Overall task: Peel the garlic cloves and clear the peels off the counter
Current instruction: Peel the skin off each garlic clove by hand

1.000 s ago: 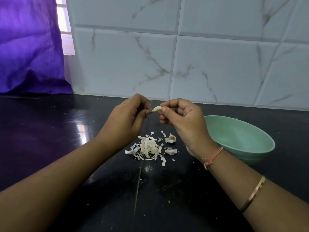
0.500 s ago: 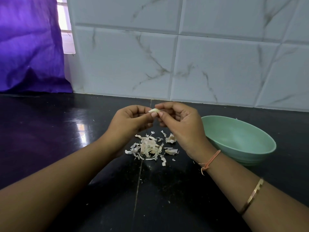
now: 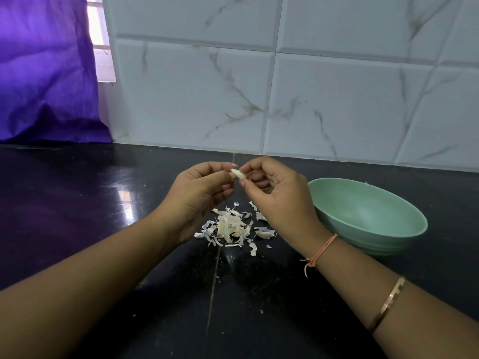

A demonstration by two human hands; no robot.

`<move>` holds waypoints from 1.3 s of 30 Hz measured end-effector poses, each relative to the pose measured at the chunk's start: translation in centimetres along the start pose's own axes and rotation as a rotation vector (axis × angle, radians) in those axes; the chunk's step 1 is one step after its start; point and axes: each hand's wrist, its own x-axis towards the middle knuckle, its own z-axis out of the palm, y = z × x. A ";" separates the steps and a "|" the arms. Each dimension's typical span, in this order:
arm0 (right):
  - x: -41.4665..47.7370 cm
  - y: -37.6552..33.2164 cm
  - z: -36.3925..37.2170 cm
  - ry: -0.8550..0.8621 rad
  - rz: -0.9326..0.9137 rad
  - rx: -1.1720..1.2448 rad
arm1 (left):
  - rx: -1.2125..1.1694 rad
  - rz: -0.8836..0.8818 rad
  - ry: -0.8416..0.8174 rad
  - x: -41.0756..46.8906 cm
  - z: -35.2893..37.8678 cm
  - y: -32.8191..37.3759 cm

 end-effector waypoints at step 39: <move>0.5 -1.2 -0.7 -0.083 0.557 0.703 | 0.345 0.234 -0.002 0.1 -0.4 -0.5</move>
